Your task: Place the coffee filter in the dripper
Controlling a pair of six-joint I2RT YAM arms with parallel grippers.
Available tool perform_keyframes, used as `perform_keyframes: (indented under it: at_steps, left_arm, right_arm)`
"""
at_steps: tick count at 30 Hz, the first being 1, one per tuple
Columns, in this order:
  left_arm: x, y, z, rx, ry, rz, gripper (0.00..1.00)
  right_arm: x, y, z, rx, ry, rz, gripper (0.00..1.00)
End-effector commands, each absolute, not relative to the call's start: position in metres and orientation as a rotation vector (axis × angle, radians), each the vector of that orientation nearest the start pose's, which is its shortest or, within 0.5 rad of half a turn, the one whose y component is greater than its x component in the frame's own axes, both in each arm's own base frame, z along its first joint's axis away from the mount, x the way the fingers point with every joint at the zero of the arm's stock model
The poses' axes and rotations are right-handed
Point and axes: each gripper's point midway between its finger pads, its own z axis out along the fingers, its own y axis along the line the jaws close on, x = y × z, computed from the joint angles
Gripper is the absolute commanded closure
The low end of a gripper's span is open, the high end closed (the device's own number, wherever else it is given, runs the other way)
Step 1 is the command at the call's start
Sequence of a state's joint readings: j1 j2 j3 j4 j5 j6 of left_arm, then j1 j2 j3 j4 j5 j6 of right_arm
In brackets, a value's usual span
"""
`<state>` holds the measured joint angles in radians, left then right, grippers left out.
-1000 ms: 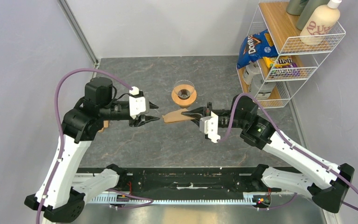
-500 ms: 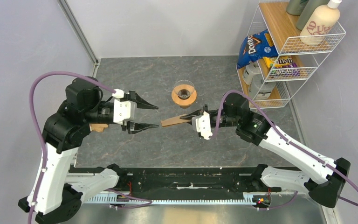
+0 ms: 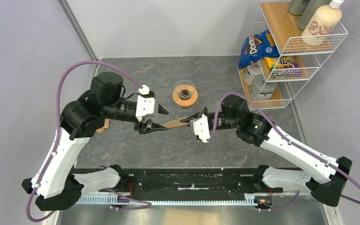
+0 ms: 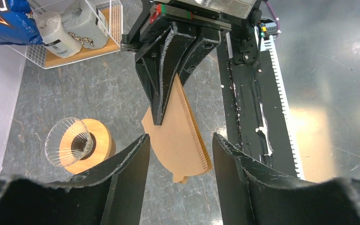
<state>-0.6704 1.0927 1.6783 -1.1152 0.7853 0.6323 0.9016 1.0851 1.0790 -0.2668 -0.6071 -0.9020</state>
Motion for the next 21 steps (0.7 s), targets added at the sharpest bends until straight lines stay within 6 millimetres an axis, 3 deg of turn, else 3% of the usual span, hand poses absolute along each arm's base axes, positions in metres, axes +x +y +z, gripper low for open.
perform_keyframes:
  at_steps: [1,21]
  left_arm:
    - [0.114,-0.229,0.394,1.575,1.306,-0.841,0.41]
    - [0.123,-0.224,0.375,1.627,1.36,-0.753,0.47]
  right_arm:
    - [0.172,0.333,0.34,-1.619,0.748,0.52,1.0]
    - [0.169,0.333,0.34,-1.622,0.744,0.518,1.0]
